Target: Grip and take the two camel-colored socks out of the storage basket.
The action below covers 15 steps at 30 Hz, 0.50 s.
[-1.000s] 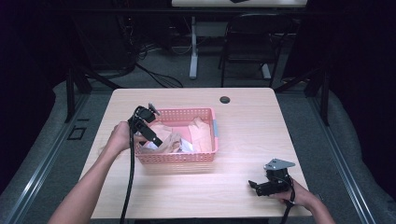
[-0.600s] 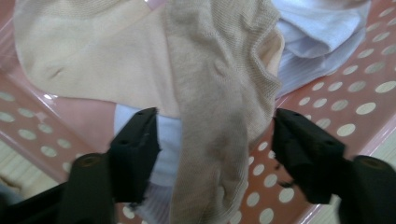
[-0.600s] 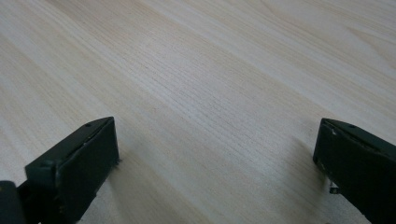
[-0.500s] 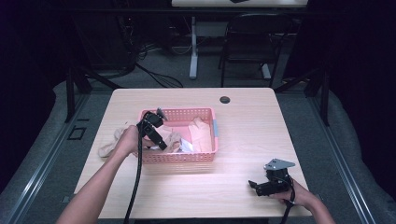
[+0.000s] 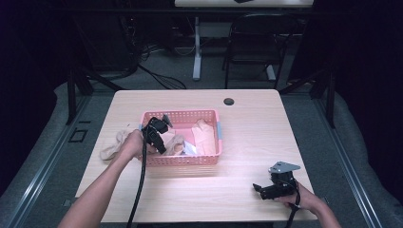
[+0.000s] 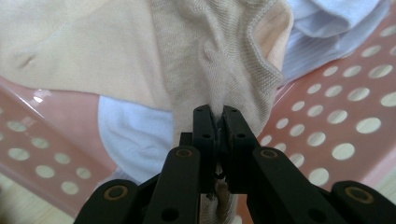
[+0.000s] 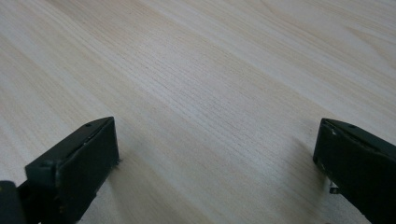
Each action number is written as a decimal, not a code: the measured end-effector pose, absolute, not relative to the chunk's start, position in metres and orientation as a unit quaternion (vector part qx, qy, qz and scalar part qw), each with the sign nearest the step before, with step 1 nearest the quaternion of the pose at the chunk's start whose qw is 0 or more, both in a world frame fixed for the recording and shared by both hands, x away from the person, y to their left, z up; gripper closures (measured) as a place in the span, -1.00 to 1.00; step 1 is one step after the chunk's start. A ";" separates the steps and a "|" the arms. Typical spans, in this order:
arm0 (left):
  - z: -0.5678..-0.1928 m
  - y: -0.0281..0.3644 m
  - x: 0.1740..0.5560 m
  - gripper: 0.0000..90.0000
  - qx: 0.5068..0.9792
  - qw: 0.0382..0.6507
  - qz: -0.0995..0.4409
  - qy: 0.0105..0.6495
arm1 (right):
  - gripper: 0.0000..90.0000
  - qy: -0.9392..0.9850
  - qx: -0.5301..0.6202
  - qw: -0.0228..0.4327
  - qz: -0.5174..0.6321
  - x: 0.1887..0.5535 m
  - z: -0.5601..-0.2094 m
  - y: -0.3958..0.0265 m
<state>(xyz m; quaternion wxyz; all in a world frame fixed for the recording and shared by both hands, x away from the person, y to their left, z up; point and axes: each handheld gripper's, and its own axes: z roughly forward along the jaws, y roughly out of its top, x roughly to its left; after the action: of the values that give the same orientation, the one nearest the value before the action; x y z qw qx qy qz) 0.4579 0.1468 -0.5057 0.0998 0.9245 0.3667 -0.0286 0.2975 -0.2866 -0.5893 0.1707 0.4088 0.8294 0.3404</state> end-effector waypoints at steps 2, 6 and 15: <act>-0.502 0.149 0.458 0.89 0.924 0.104 -0.028 0.367 | -1.00 0.829 0.409 0.171 0.341 0.298 -0.589 -0.287; -0.493 0.154 0.457 0.89 0.925 0.114 -0.017 0.362 | -1.00 0.829 0.409 0.171 0.340 0.298 -0.589 -0.287; -0.468 0.166 0.454 0.89 0.928 0.133 -0.004 0.349 | -1.00 0.829 0.409 0.171 0.340 0.298 -0.589 -0.287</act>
<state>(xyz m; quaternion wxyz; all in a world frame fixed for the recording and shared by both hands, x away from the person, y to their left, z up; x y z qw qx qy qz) 0.4541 0.1656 -0.4678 0.1327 0.9276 0.3493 -0.0045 0.2975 -0.2866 -0.5893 0.1708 0.4088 0.8293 0.3405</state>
